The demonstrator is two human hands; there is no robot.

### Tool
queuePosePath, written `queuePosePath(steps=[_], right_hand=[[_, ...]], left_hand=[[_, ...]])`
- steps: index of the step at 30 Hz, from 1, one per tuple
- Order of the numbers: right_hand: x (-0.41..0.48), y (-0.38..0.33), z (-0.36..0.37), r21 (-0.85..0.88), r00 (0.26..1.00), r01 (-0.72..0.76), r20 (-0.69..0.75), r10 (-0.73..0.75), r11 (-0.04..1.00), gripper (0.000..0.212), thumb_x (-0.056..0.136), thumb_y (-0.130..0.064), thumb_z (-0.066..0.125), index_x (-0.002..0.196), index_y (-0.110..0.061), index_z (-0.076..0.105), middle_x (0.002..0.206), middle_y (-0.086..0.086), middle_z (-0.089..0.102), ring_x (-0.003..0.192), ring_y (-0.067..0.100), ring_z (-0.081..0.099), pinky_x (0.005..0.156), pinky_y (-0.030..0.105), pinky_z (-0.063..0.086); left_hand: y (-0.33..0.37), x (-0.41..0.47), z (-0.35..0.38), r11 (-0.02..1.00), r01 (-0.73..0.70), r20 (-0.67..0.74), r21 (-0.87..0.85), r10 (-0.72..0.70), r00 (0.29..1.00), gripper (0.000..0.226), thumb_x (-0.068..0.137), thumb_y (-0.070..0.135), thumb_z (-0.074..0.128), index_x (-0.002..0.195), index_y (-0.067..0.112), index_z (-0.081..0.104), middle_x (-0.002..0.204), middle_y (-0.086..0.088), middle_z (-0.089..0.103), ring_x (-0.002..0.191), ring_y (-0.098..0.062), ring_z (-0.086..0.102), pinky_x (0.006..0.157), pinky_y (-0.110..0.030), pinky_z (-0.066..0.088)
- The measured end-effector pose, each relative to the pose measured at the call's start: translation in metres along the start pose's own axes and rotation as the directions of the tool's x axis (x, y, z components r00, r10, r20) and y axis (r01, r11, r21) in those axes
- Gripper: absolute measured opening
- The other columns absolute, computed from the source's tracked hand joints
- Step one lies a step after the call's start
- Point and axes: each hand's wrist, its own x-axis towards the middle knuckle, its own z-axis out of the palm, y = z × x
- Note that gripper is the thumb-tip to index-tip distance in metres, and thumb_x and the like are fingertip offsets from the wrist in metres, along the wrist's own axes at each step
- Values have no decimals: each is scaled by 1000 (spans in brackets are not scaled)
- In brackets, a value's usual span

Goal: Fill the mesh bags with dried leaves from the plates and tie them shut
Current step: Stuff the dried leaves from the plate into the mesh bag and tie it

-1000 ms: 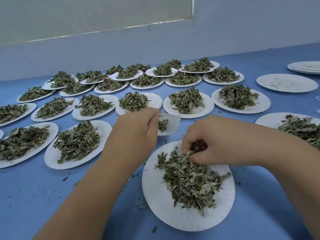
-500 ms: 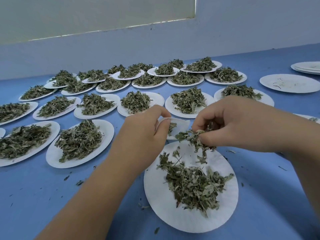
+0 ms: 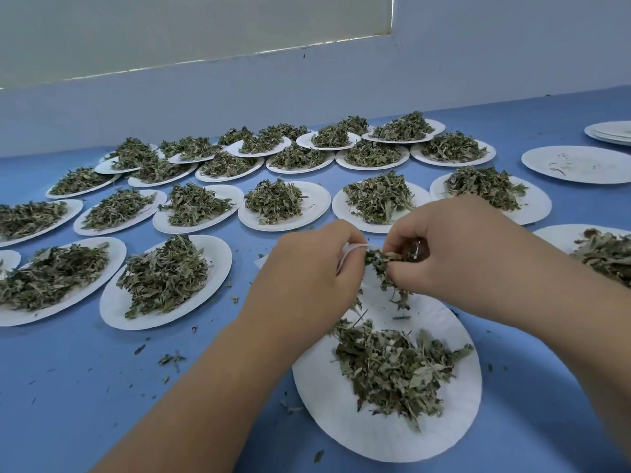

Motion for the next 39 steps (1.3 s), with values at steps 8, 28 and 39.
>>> queuePosePath(steps=[8, 28, 39], right_hand=[[-1, -15, 9, -168, 999, 16, -27, -21, 986, 15, 85, -36, 60, 96, -31, 70, 84, -4, 66, 79, 13, 59, 72, 28, 49], [0, -2, 11, 238, 980, 122, -183, -79, 964, 21, 60, -36, 82, 71, -31, 65, 67, -15, 64, 66, 0, 60, 64, 23, 49], [3, 2, 14, 327, 970, 140, -235, -63, 934, 26, 68, -14, 84, 74, -32, 67, 74, -16, 67, 65, 1, 65, 67, 24, 53]], left_hand=[[3, -1, 3, 995, 70, 10, -75, -70, 998, 9, 90, 26, 59, 84, 27, 67, 57, 17, 50, 58, -12, 48, 54, -31, 38], [5, 2, -2, 925, 232, 8, -301, -240, 971, 16, 88, 19, 62, 73, 24, 67, 42, 3, 41, 42, -6, 38, 45, -17, 35], [4, 2, -4, 901, 226, 43, -371, -226, 973, 16, 90, 20, 60, 76, 27, 66, 42, 5, 44, 40, -4, 39, 42, -11, 32]])
